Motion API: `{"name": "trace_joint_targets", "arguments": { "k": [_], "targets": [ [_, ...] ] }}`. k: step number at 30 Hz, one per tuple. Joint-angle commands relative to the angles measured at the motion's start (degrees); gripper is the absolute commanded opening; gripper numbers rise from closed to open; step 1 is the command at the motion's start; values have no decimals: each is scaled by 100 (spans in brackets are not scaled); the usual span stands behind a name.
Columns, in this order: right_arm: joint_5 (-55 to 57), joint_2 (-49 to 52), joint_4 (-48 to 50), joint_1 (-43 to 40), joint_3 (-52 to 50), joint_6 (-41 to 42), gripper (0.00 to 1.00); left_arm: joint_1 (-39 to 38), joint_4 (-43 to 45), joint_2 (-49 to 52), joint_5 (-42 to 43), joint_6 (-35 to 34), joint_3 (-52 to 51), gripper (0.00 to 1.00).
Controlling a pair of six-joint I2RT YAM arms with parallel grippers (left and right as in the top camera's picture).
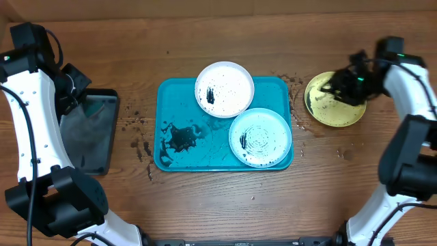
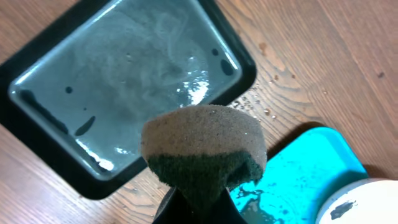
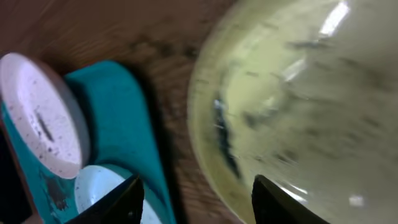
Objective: Clean dirty plates on tray and stack at the side
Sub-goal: 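Release the yellow plate and move the right gripper to the white plate's rim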
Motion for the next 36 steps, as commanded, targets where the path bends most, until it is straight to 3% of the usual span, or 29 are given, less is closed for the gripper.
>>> {"name": "trace_joint_targets", "arguments": {
  "k": [1, 9, 14, 21, 23, 25, 27, 36],
  "targets": [
    [-227, -162, 597, 988, 219, 70, 58, -219, 74, -76, 249, 350, 74, 4],
    [1757, 146, 1976, 2463, 210, 538, 60, -656, 92, -76, 238, 525, 74, 4],
    [2306, 581, 2424, 3032, 210, 688, 60, -901, 129, -76, 205, 562, 74, 4],
    [2437, 868, 2446, 3150, 203, 1143, 59, -973, 129, -76, 203, 562, 74, 4],
    [2369, 881, 2446, 3150, 199, 1141, 52, -981, 129, -76, 205, 562, 74, 4],
    [2297, 881, 2444, 3150, 199, 1143, 38, -1019, 142, -76, 205, 562, 74, 4],
    [2194, 881, 2415, 3150, 199, 1150, 29, -1060, 162, -76, 205, 562, 74, 4],
    [2205, 966, 2343, 3289, 116, 1335, 24, -1141, 160, -76, 203, 564, 74, 4]
  ]
}}
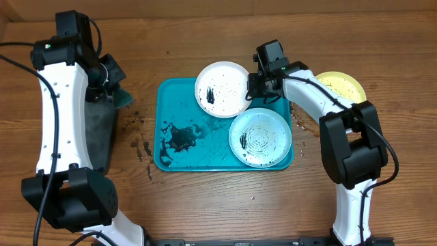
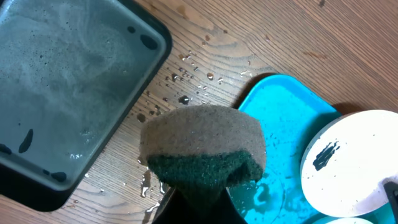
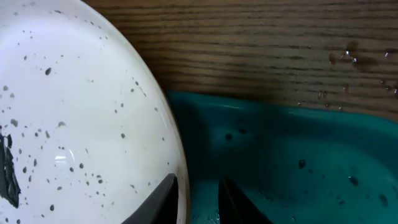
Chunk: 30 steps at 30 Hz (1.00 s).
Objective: Clean dirty plates on tray and stack at the side
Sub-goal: 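Release the yellow plate and move the right gripper to the white plate's rim, then bring the sponge in the left gripper down onto the white plate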
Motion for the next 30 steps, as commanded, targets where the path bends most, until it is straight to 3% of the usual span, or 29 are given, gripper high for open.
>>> {"name": "trace_joint_targets", "arguments": {
  "k": [1, 4, 6, 9, 16, 27, 30],
  "targets": [
    [-26, 140, 52, 129, 24, 133, 24, -37, 17, -76, 44, 122, 74, 4],
    [-28, 223, 98, 155, 24, 153, 21, -46, 17, -76, 44, 127, 74, 4],
    [-31, 221, 105, 155, 31, 219, 9, -50, 13, -76, 46, 127, 74, 4],
    [-160, 221, 92, 155, 107, 219, 5, -52, 4, -76, 109, 127, 74, 4],
    [-1132, 221, -11, 354, 393, 428, 4, -236, 197, -74, 520, 546, -116, 4],
    [-1139, 221, -822, 1054, 393, 826, 4, -1047, 785, -68, 511, 566, -800, 4],
    [-564, 221, -925, 1167, 393, 1091, 4, -1261, 1115, -68, 520, 459, -1309, 4]
  ]
}}
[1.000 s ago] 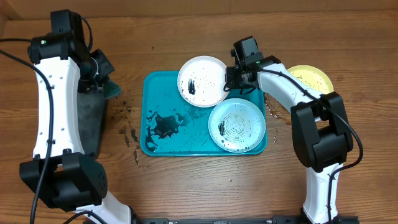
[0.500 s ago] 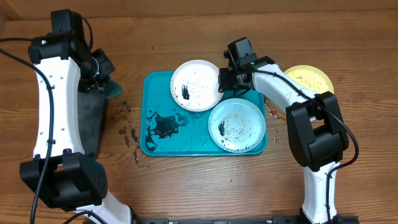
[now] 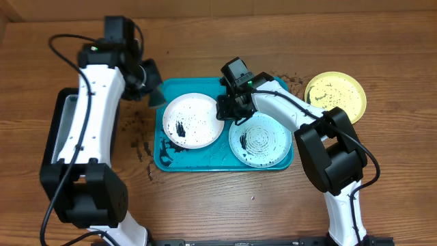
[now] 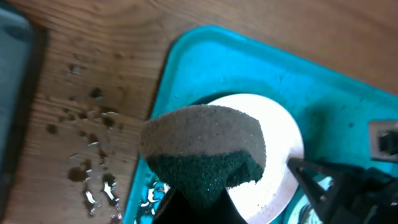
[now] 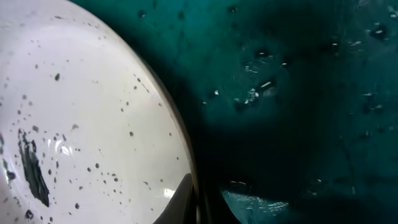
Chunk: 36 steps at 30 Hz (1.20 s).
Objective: Clean dirty plates on tray and stack at the side
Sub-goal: 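Bring the sponge in the left gripper down onto the white plate, then scrub the white plate with the sponge while the right gripper holds it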
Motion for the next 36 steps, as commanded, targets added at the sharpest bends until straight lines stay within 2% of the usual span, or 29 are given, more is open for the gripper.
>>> {"name": "trace_joint_targets", "arguments": {
  "k": [1, 4, 15, 18, 20, 26, 29, 31, 33, 36],
  "targets": [
    [708, 50, -66, 98, 173, 409, 4, -225, 271, -61, 109, 20, -560, 4],
    [1093, 50, -96, 212, 170, 603, 4, -376, 442, -61, 142, 20, -826, 4],
    [1003, 50, 52, 516, 170, 660, 4, -728, 785, -33, 74, 17, -994, 4],
    [914, 50, 116, 516, 170, 1062, 4, -730, 752, 39, 129, 17, -999, 4],
    [901, 50, 173, 514, 170, 1606, 4, -734, 656, 168, 352, 20, -1005, 4],
    [942, 52, 267, 505, 170, 1696, 4, -761, 640, 463, 424, 20, -1005, 4],
    [1228, 52, 155, 505, 170, 2039, 4, -761, 682, 516, 328, 22, -1005, 4],
    [1250, 52, 111, 501, 170, 1963, 4, -761, 855, 560, 225, 26, -1005, 4],
    [1241, 52, 129, 501, 170, 1502, 4, -761, 1023, 627, 227, 24, -1005, 4],
    [1237, 52, 101, 501, 170, 1438, 4, -761, 1255, 800, 339, 26, -1005, 4]
  ]
}}
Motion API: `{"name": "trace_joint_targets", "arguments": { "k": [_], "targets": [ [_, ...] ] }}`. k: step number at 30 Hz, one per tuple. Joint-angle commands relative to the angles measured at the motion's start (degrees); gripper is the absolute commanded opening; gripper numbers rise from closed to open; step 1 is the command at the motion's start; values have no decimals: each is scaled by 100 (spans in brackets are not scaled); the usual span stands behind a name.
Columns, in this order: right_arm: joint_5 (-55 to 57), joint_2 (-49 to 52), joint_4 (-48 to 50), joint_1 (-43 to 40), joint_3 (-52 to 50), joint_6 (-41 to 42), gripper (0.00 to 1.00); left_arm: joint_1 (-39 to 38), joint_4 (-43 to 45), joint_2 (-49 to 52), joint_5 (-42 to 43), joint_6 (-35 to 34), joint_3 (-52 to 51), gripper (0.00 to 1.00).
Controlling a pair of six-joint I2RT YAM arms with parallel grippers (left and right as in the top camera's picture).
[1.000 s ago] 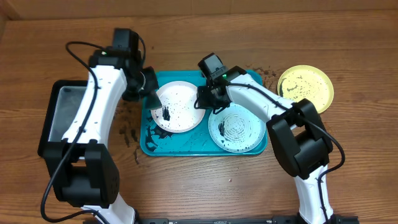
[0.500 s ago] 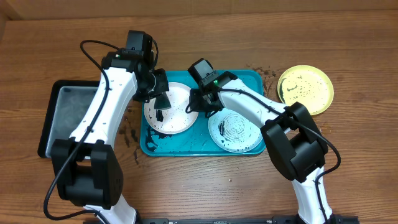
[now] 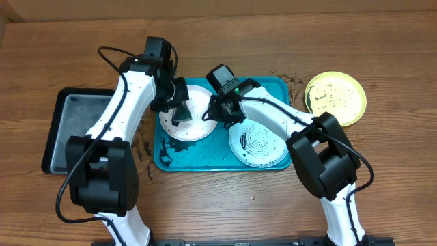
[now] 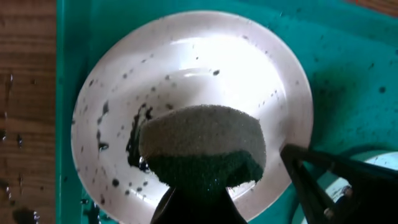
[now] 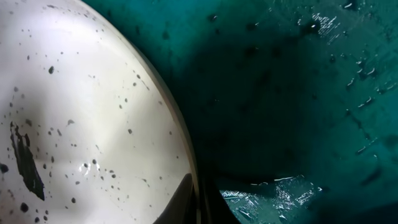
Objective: Clean dirty plates on tray and stack at the side
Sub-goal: 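Scrub the white plate with the sponge while the right gripper holds it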
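Note:
A white plate (image 3: 194, 117) speckled with black dirt lies in the left part of the teal tray (image 3: 205, 156). My left gripper (image 3: 179, 109) is shut on a brown-and-green sponge (image 4: 202, 144) held over the plate's middle (image 4: 186, 62). My right gripper (image 5: 199, 193) is shut on the plate's right rim (image 5: 74, 124), one finger above and one below. A light blue dirty plate (image 3: 259, 143) lies in the tray's right part. A yellow plate (image 3: 334, 98) sits on the table to the right of the tray.
A black tray (image 3: 78, 130) holding water stands at the left of the table. Dark splashes and a black puddle (image 3: 179, 139) mark the teal tray's lower left. Water drops dot the wood between the two trays.
My left gripper has moved with the sponge from the tray's upper left corner to over the white plate. The plate and my right gripper on its rim have shifted slightly left.
First my left gripper held the sponge over the black water tray, and my right gripper was at the yellow plate on the table. Then the right gripper was at the white plate's rim. Later the plate lay further left in the tray. Now the sponge is over it.

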Motion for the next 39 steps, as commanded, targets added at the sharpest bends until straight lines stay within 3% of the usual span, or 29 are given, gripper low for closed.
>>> {"name": "trace_joint_targets", "arguments": {
  "k": [1, 7, 13, 22, 26, 30, 32, 36, 39],
  "targets": [
    [131, 50, -28, 11, 85, -245, 4, -44, 238, 348, 133, 31, -28, 4],
    [131, 50, -52, 0, 85, -350, 4, -46, 391, 979, 1132, 857, -28, 4],
    [131, 50, -66, 0, 85, -352, 4, -44, 463, 1390, 863, 922, -28, 4],
    [153, 50, -101, 0, 85, -352, 4, -37, -304, 1445, -3040, -153, 157, 4],
    [153, 50, -103, 0, 85, -352, 4, -39, -800, 1434, -3447, -238, 761, 4],
    [151, 50, -107, 0, 85, -352, 4, -44, -1071, 1434, -2651, -155, 1340, 4],
    [153, 50, -125, 0, 85, -352, 4, -39, -1099, 1434, -1207, 374, 1569, 4],
    [151, 50, -125, 0, 85, -352, 4, -37, -905, 1438, 763, 929, 1550, 4],
    [151, 50, -111, 0, 85, -350, 4, -111, -745, 1438, 994, 927, 1397, 4]
  ]
}}
